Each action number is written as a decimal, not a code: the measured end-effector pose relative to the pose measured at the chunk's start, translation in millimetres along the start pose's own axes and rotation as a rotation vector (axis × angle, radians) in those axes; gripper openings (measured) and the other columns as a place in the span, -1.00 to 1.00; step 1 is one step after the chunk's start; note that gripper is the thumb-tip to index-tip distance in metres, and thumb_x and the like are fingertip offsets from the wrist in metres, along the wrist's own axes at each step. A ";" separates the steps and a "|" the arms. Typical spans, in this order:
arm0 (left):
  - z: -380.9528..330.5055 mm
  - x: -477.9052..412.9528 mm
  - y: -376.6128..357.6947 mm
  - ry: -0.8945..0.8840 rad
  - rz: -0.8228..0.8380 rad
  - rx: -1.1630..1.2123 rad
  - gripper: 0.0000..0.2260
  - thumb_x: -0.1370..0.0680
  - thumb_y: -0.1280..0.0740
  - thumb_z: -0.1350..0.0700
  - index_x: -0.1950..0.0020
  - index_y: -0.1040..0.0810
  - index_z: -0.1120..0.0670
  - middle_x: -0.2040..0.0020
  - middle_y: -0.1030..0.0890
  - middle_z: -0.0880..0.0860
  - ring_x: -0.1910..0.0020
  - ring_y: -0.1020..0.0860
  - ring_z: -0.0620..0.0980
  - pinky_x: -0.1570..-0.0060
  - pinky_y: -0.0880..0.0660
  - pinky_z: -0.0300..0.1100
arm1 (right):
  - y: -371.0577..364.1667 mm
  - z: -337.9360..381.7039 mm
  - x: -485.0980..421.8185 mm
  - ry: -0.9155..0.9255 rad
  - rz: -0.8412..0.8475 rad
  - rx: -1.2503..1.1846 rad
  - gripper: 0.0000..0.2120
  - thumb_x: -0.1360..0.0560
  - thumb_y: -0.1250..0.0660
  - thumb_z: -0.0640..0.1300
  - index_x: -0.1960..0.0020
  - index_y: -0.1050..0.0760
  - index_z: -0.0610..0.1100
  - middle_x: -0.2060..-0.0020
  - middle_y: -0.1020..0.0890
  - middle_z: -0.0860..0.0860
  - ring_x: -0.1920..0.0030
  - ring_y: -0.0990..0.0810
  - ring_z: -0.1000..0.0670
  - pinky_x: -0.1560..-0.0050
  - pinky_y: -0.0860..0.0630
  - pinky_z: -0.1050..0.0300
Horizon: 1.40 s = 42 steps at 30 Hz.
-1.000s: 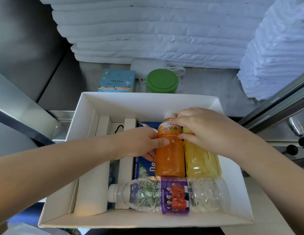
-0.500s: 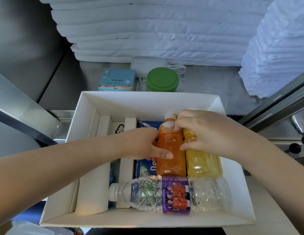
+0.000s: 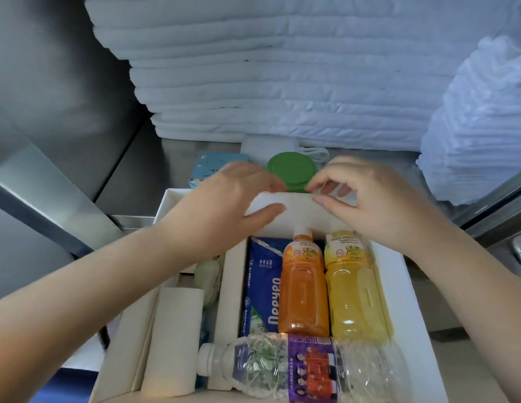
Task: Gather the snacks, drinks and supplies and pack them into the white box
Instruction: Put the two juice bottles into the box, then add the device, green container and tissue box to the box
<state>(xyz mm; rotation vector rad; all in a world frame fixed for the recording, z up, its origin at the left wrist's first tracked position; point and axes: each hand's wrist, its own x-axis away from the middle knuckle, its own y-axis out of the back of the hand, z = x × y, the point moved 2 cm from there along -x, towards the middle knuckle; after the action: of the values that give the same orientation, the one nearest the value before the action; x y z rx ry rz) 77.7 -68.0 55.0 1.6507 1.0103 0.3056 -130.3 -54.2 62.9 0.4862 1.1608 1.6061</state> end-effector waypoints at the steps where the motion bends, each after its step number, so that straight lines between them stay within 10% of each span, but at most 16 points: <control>1: 6.8 -2.6 6.2 -0.032 -0.086 -0.100 -0.70 -0.55 -0.24 -0.07 -0.18 -0.54 0.06 -0.10 -0.56 -0.01 -0.13 -0.44 -0.09 -0.14 -0.33 -0.24 | 0.7 -1.8 -8.1 -0.009 -0.021 -0.009 -0.87 -0.48 -0.35 -0.08 -0.03 -0.57 0.01 0.09 -0.53 0.22 0.08 -0.52 0.24 0.06 -0.46 0.33; 9: 64.6 -15.9 0.4 0.324 -0.065 -0.154 -0.65 -0.62 -0.10 0.02 -0.37 -0.39 0.09 -0.30 -0.44 0.09 -0.31 -0.33 0.08 -0.27 -0.29 0.00 | -14.1 -20.7 -86.2 -0.055 0.005 0.054 -0.81 -0.55 -0.27 -0.10 -0.14 -0.55 -0.02 -0.05 -0.57 0.06 -0.03 -0.54 0.10 -0.03 -0.49 0.12; 15: 81.6 -14.9 -13.1 0.384 0.047 -0.132 -0.61 -0.63 -0.03 -0.02 -0.42 -0.32 0.06 -0.35 -0.41 0.05 -0.36 -0.29 0.01 -0.34 -0.23 -0.01 | -53.7 -25.2 -100.5 -0.015 0.385 0.251 -0.56 -0.47 -0.33 0.12 -0.32 -0.41 0.09 -0.25 -0.45 0.05 -0.25 -0.38 0.01 -0.19 -0.39 0.02; 27: 89.9 -19.6 -18.0 0.500 0.184 -0.056 -0.61 -0.62 -0.03 -0.09 -0.41 -0.33 0.00 -0.39 -0.37 -0.02 -0.37 -0.26 -0.03 -0.31 -0.19 -0.13 | -41.3 -48.6 -90.3 -0.208 0.310 0.421 -0.64 -0.42 -0.36 0.13 -0.17 -0.50 0.03 -0.13 -0.53 0.03 -0.08 -0.47 0.00 0.10 -0.37 0.12; 33: 85.0 -24.4 -16.7 0.510 0.337 -0.072 -0.62 -0.66 0.03 -0.02 -0.42 -0.33 0.05 -0.39 -0.37 0.05 -0.36 -0.29 0.02 -0.26 -0.25 -0.10 | -45.9 -43.4 -116.9 -0.129 0.318 0.382 -0.40 -0.55 -0.24 0.08 -0.51 -0.13 -0.05 -0.50 -0.18 -0.02 -0.47 -0.17 -0.05 -0.39 -0.18 0.03; 42: 87.2 -24.2 -18.2 0.526 0.353 -0.081 -0.62 -0.65 0.03 -0.02 -0.39 -0.35 0.07 -0.39 -0.38 0.05 -0.36 -0.31 0.03 -0.25 -0.28 -0.07 | -59.3 -46.7 -120.6 -0.184 0.588 0.442 -0.38 -0.61 -0.15 -0.07 -0.54 0.13 0.01 -0.53 0.12 0.04 -0.52 -0.02 -0.06 -0.45 -0.05 0.04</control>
<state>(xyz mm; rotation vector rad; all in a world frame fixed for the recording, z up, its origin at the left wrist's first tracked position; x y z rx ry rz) 112.3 -144.1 15.8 1.7079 1.0610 1.0453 -92.1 -184.1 19.1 1.3344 1.3050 1.7323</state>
